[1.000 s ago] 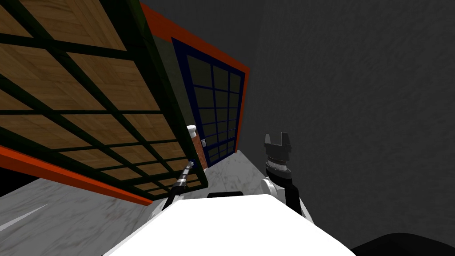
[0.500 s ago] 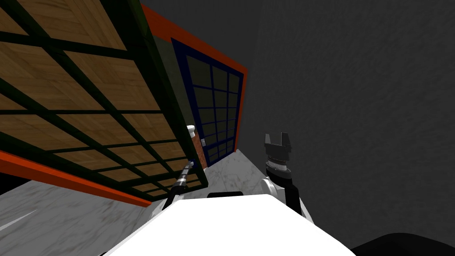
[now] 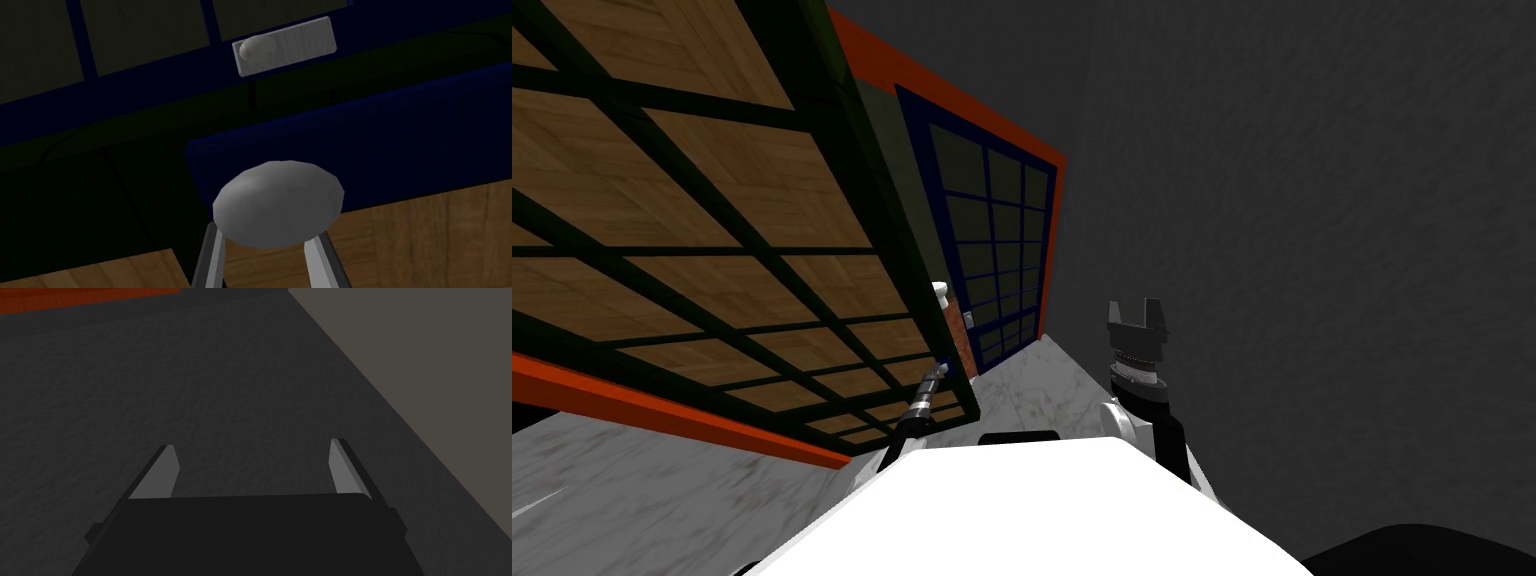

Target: Pull the door open

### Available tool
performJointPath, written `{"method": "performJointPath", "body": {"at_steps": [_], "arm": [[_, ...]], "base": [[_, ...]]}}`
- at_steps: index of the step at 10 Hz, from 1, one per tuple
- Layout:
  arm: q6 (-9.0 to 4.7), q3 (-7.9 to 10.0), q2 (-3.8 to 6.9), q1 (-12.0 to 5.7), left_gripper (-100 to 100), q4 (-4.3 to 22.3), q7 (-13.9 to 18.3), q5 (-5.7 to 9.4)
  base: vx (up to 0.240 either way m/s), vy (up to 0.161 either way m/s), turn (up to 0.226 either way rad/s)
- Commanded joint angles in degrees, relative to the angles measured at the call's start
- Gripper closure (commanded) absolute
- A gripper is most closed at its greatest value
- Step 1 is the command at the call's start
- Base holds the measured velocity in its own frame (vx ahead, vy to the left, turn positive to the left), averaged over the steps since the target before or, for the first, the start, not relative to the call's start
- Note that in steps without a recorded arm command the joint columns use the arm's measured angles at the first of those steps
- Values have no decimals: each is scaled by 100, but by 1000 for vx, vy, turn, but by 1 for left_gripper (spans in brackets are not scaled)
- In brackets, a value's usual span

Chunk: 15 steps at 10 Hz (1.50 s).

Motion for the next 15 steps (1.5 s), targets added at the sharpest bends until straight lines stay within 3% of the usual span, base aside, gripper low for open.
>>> {"method": "performJointPath", "body": {"at_steps": [1, 4, 5, 7, 9, 11, 14, 15], "arm": [[-1, -75, -55, -4, 100, -4, 225, 21], [4, -134, -45, -19, 100, 6, 686, 178], [4, -134, -45, -19, 100, 6, 700, 178], [9, -193, -36, -34, 100, 17, 1071, 335], [9, -193, -36, -34, 100, 17, 1176, 335], [13, -252, -26, -48, 100, 28, 1566, 491], [16, -281, -21, -56, 100, 33, 1889, 570], [18, -311, -17, -63, 100, 38, 2127, 648]], "base": [[-45, 21, -54], [-39, 17, -51], [-33, 11, -37], [-49, 21, -89], [-27, 14, -17], [-47, 11, -80], [-38, 16, -42], [-43, 13, -62]]}}
